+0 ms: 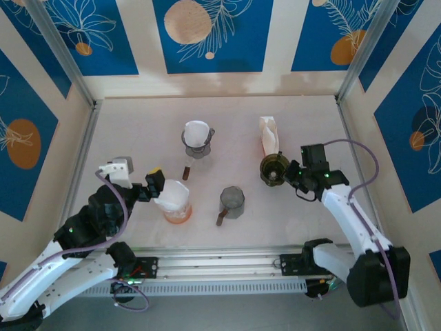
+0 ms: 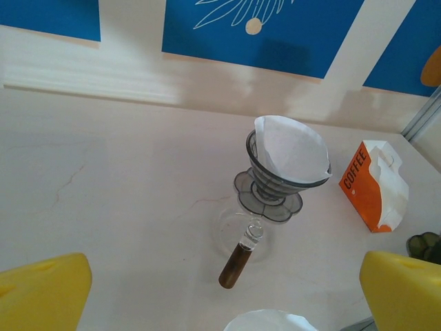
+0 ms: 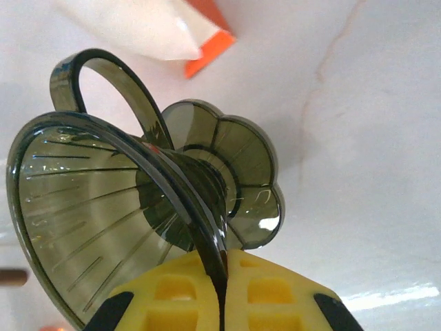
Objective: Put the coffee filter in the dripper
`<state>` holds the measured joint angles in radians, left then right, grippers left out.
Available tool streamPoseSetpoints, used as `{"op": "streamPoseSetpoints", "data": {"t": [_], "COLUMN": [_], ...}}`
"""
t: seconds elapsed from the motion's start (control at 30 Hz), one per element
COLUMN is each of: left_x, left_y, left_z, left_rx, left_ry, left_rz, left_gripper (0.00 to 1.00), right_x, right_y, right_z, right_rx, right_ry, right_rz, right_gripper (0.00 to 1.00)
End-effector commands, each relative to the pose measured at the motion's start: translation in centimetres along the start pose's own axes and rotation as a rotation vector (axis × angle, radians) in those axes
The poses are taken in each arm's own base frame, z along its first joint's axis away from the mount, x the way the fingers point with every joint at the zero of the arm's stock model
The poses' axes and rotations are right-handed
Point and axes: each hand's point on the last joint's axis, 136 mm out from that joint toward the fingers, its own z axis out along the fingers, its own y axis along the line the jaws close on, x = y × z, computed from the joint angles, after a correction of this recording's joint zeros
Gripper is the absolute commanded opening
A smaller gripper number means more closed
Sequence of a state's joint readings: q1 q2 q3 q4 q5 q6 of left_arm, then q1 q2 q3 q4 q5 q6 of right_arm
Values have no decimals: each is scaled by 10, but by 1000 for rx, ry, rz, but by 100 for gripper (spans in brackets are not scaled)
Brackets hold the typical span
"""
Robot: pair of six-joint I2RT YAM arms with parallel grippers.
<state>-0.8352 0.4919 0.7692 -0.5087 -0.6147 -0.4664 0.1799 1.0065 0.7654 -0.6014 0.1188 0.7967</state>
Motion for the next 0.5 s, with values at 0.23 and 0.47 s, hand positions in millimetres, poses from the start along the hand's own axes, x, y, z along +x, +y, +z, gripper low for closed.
{"op": "streamPoseSetpoints", "data": {"t": [0.23,0.47], "left_x": [-3,-2], "left_y": [4,7], "left_z": [-1,-3], "left_rx": [-11,-16], "left_ry": [-23,-31], "left_rz": [-30,-50], "left_gripper": [100,100], "right_x": [61,98], "right_y": [84,102], "right_z": [-61,-59], "right_rx": [-217,-203], "right_ry": [192,354], "right_rz": [-255,-324], "right_gripper": [0,0]}}
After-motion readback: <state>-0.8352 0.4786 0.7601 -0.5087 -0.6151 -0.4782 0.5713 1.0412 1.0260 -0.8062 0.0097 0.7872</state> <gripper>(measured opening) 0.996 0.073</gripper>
